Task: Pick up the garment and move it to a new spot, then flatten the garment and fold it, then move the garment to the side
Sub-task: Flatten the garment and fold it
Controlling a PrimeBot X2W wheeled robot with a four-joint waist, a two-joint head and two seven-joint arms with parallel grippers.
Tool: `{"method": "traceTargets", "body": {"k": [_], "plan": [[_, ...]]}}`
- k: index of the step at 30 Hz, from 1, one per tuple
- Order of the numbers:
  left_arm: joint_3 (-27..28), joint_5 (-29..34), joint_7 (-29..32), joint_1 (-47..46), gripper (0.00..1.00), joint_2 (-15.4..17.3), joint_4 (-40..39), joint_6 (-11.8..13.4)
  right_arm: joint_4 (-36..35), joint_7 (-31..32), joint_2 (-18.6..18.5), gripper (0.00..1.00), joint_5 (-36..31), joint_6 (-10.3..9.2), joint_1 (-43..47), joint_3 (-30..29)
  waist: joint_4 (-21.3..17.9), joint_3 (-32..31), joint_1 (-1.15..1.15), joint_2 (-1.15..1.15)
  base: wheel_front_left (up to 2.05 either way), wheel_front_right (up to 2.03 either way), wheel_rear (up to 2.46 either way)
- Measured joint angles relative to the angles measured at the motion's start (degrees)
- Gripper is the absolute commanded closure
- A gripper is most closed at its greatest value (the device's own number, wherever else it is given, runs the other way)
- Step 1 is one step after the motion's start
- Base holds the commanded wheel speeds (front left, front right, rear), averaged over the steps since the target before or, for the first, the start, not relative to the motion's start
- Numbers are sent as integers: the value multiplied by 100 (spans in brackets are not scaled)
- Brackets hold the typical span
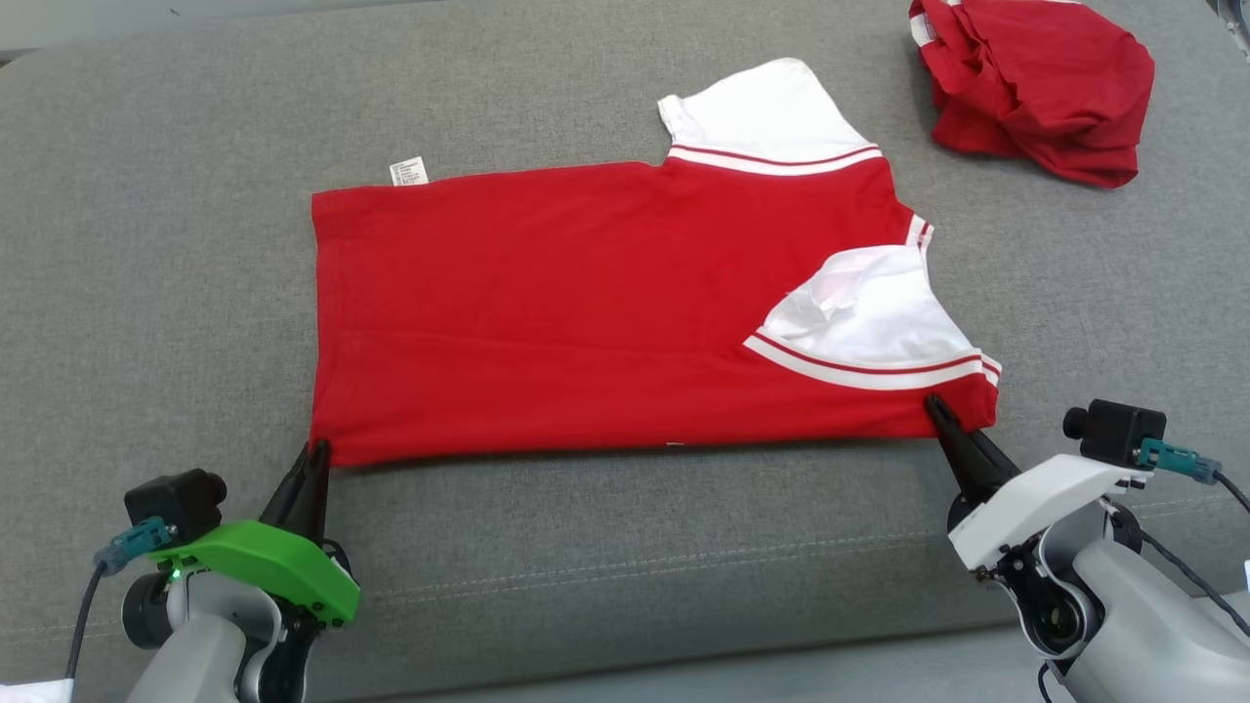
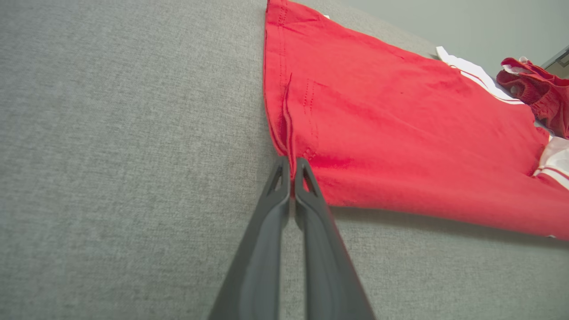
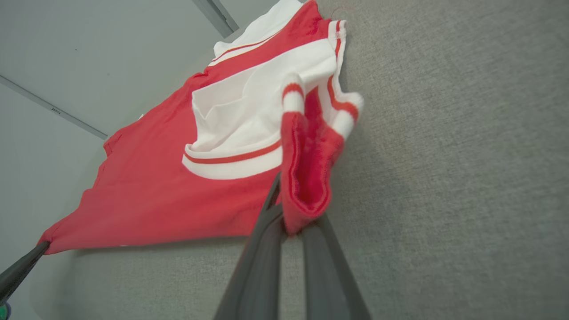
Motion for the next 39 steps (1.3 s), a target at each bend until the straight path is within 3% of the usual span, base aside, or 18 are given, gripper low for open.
{"method": "traceTargets", "body": {"k": [31,32,33,34,35,36,39], "plan": [[23,-58,-85,755,100,10,-514,11,-297,-2,-258,100,281,0,372,-94,-9,2,0,0,0,0,0],[18,-58,-83,758,100,14,-526,12,-294,-2,-258,97,281,0,378,-91,-6,4,0,0,0,0,0],[12,-58,-83,765,100,20,-536,13,-289,-2,-261,75,281,0,382,-88,-4,5,0,0,0,0,0],[12,-58,-83,773,77,23,-553,16,-286,-2,-269,51,281,0,382,-88,-4,6,0,0,0,0,0],[10,-58,-82,781,36,24,-561,18,-286,-2,-280,0,280,0,382,-88,-5,7,0,0,0,0,0],[5,-58,-82,783,0,26,-568,19,-286,-1,-291,0,280,0,382,-88,-8,9,0,0,0,0,0],[9,-58,-81,793,0,68,-589,89,-279,-7,-345,0,279,0,382,-94,-21,13,0,0,0,0,0]]}}
